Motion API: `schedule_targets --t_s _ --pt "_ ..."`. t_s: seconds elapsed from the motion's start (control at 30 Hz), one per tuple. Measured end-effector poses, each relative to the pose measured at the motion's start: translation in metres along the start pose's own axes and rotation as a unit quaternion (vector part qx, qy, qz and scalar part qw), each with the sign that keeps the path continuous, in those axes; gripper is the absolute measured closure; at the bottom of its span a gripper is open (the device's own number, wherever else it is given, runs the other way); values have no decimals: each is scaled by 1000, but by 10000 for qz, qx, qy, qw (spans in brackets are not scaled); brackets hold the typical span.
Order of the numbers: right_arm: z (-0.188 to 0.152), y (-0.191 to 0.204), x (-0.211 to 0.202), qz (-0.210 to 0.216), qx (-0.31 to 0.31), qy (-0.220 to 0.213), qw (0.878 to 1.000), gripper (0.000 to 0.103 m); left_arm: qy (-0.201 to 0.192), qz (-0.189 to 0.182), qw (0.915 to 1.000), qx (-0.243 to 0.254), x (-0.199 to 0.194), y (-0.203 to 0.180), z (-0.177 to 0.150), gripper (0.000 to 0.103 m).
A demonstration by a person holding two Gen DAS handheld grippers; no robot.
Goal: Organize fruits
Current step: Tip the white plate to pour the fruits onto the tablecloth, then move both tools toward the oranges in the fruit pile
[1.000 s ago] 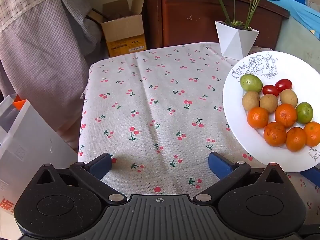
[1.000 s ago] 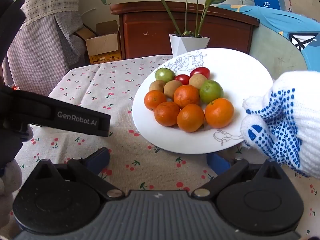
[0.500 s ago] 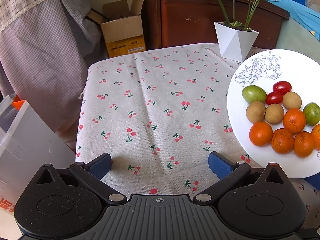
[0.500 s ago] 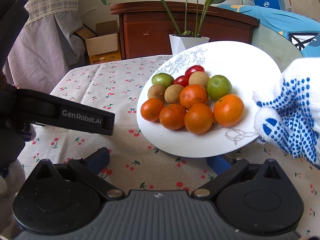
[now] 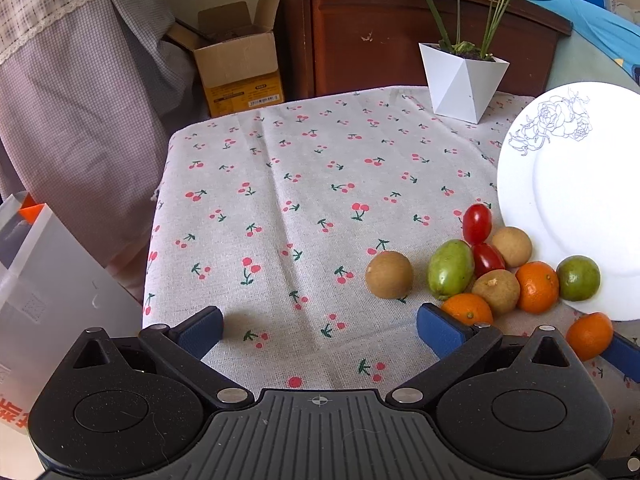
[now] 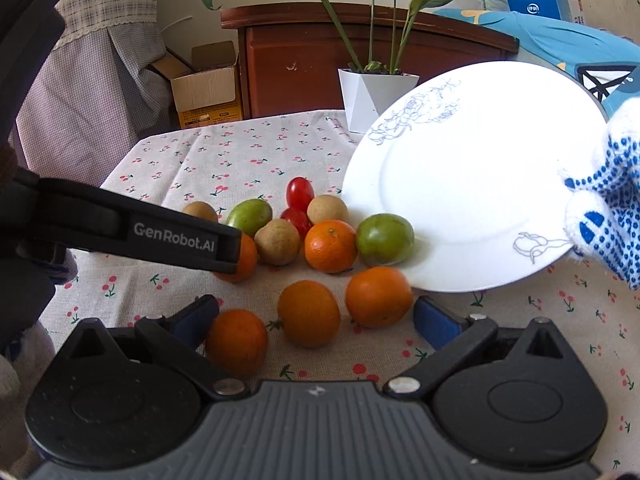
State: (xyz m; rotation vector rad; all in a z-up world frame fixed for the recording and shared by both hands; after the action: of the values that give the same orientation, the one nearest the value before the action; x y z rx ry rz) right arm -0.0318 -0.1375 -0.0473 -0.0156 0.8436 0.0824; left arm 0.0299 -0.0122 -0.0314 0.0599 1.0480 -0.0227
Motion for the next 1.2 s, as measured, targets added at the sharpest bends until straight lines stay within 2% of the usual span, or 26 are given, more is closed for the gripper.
schedule_targets --t_s 0.9,1.2 --pt "0 0 1 7 -4 4 10000 1 125 5 9999 -69 -3 -1 -3 0" --pt "0 0 1 4 -5 3 10000 1 71 -40 9999 -126 -20 4 -1 0"
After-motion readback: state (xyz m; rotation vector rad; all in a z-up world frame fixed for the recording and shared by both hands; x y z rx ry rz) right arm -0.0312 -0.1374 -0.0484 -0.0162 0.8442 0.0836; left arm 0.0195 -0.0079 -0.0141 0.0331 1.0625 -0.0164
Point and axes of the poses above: each gripper's, at about its wrist camera, not at the fingertips, and x roughly the way its jaws point, y to its left, z to its top, the point moved 4 cm from there along x, roughly the way its jaws point, and after that the axes turned 10 degrees about y, right-handed, at the moved point
